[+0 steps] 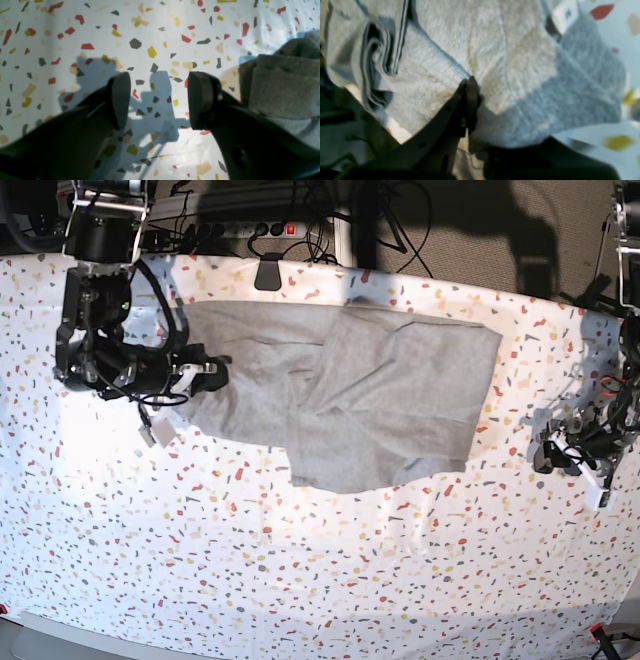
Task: Fold the T-shirt properly
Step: 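Grasp the shirt edge with the right gripper and fold it over toward the left gripper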
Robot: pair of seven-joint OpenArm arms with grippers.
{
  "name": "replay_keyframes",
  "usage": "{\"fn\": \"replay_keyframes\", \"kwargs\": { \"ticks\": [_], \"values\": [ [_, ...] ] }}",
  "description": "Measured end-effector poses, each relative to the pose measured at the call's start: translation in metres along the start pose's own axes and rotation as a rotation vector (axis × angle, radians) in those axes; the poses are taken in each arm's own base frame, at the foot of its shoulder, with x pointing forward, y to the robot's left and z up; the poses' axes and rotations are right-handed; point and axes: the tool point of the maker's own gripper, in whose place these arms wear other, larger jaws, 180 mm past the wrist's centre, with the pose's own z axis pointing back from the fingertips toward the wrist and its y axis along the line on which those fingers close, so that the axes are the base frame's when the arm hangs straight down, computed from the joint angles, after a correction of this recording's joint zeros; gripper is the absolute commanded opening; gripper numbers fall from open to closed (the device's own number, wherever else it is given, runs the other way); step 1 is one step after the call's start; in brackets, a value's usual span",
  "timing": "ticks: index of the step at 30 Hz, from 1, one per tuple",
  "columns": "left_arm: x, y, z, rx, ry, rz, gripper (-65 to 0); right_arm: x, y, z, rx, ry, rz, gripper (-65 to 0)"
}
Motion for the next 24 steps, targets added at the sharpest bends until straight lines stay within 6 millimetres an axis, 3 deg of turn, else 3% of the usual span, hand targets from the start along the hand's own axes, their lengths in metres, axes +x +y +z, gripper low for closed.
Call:
{"fn": "replay_keyframes", "kwargs": {
  "ticks": [6,9,15,24],
  "values": [
    [-0.002,0.000,0.000,-0.001,0.013,0.000,-29.8,0.028,-0.033,0.043,-0.126,-0.031,0.098,-65.0],
    [-0.005,0.000,0.000,0.000,0.017,0.001,-29.8,0.029,-0.031,0.054,-0.119,0.017,0.119,-65.0],
    [-0.033,-0.002,0.002,-0.002,0.046,0.015,-29.8,0.049,0.030,0.045,0.035,-0.074,0.173,-65.0],
    [-0.065,-0.006,0.005,-0.009,0.083,0.035,-29.8,0.069,0.148,0.003,0.293,-0.199,0.199,-65.0]
  ]
}}
